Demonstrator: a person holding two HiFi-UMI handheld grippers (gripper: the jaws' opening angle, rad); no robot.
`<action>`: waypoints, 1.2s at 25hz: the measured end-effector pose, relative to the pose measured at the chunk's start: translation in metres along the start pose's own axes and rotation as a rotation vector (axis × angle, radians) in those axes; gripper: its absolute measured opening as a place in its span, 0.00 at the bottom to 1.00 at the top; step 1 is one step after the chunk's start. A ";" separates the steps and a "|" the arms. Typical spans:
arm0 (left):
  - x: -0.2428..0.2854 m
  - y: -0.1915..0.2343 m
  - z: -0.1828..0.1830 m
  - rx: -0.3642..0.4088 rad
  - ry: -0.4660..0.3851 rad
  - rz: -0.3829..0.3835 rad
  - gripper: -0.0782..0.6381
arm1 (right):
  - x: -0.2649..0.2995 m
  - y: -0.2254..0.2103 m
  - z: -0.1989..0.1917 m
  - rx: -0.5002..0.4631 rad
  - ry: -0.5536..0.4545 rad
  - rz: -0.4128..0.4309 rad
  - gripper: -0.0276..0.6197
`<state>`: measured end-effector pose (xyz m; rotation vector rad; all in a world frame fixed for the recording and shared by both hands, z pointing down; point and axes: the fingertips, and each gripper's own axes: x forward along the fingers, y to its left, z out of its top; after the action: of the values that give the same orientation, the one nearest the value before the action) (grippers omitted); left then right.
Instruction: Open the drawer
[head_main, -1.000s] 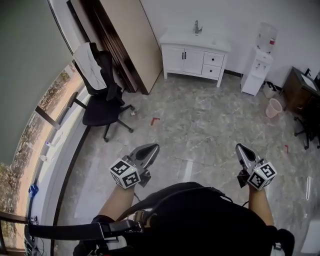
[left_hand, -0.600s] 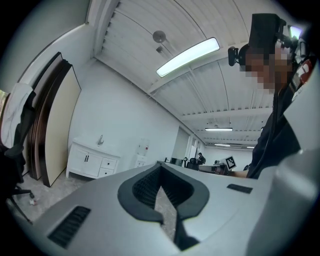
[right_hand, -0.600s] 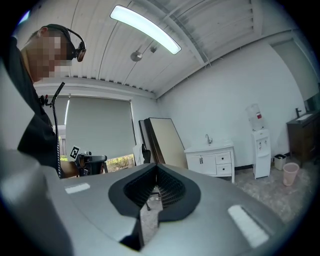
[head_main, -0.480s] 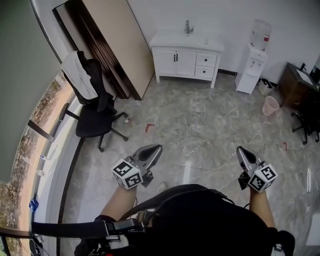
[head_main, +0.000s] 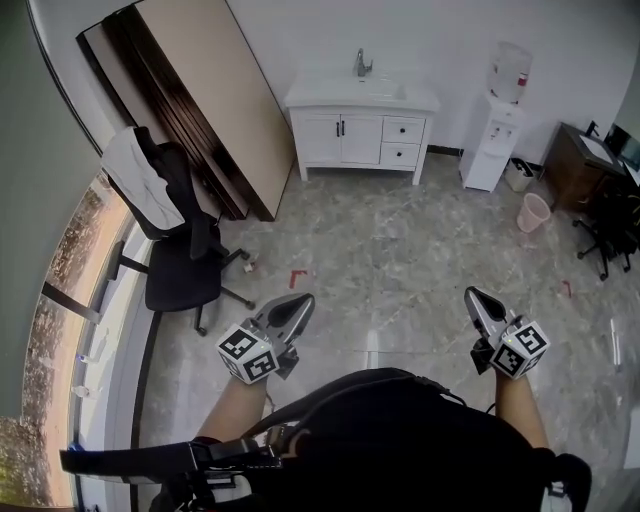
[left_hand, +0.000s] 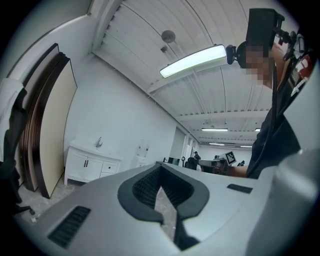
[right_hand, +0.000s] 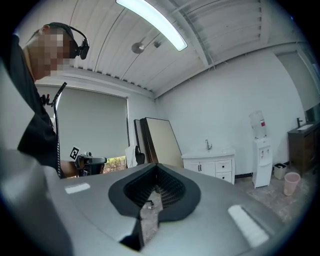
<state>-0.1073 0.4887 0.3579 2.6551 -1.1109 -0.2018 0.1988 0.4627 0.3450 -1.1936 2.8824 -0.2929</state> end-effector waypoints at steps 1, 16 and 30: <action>-0.004 0.012 0.002 0.001 0.005 0.001 0.10 | 0.013 0.004 0.001 -0.002 -0.001 0.003 0.05; -0.002 0.116 0.017 -0.014 0.028 0.080 0.10 | 0.134 -0.012 -0.007 0.022 0.027 0.070 0.05; 0.172 0.085 0.020 -0.003 -0.036 0.150 0.10 | 0.142 -0.184 0.034 0.008 0.029 0.202 0.05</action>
<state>-0.0492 0.3045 0.3579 2.5608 -1.3127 -0.2230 0.2293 0.2300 0.3528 -0.8930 2.9913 -0.3196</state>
